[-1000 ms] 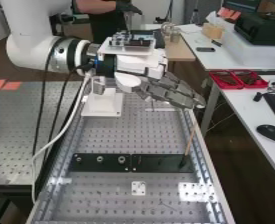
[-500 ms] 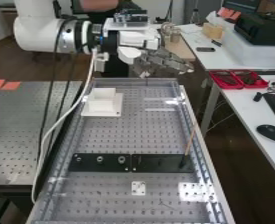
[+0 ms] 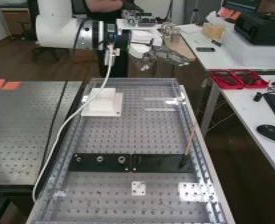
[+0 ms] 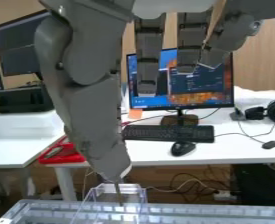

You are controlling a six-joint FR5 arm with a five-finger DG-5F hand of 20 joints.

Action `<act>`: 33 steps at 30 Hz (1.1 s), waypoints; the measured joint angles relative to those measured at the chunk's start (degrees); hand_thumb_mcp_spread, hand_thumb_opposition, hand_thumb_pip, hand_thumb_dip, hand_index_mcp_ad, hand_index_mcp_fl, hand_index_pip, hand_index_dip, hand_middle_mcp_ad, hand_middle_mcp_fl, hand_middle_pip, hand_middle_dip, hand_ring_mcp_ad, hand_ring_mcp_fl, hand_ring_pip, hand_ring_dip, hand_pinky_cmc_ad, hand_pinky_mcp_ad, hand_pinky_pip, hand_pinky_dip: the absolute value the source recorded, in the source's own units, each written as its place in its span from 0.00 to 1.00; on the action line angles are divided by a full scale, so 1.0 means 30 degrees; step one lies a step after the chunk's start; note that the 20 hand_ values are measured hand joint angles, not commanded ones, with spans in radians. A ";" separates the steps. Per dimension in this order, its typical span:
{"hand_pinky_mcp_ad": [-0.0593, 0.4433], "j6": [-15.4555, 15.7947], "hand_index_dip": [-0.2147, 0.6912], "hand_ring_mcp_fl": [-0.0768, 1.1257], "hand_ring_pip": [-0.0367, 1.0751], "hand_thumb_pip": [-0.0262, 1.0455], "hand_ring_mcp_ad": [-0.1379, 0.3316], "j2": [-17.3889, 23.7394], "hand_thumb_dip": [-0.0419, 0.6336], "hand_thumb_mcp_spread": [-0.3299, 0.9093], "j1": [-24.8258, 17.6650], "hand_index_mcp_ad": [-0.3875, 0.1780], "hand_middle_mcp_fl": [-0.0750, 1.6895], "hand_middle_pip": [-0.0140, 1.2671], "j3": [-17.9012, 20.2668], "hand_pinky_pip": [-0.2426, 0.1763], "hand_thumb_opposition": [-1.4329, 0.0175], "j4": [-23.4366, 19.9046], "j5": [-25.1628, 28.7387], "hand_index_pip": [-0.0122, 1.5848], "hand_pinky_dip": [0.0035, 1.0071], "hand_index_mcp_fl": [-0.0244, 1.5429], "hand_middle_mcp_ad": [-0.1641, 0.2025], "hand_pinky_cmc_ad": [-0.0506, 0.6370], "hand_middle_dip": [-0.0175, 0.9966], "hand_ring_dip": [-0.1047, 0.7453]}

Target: Grab the drill bit and place it in the clear container

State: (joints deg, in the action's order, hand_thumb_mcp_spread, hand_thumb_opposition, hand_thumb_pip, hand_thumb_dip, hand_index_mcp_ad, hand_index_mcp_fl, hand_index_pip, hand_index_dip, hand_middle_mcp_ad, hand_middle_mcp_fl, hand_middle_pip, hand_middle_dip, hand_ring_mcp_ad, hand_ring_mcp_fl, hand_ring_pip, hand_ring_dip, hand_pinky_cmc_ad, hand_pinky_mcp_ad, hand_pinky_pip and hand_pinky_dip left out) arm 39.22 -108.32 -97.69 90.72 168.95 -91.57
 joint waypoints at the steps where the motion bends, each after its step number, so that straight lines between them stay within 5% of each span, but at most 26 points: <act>1: 0.42 -0.0030 0.62 0.17 0.14 0.43 0.72 -0.0093 0.48 0.83 -0.0056 0.37 0.26 0.10 -0.0080 0.45 0.28 0.0044 -0.0055 0.43 0.13 0.69 0.60 0.59 0.25 0.23; 33: 0.42 -0.0001 0.62 0.17 0.14 0.43 0.72 -0.3006 0.48 0.83 -0.1481 0.37 0.26 0.10 -0.1811 0.45 0.28 0.1187 -0.0179 0.43 0.13 0.69 0.59 0.59 0.25 0.22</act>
State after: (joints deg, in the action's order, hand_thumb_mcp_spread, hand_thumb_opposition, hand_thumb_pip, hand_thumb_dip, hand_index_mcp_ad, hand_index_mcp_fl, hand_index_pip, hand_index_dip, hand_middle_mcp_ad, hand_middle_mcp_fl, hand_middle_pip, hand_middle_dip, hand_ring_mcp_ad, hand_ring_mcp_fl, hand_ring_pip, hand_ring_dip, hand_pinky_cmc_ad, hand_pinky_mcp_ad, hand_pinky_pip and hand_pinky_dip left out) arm 39.22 -117.34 -102.14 85.29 172.51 -92.10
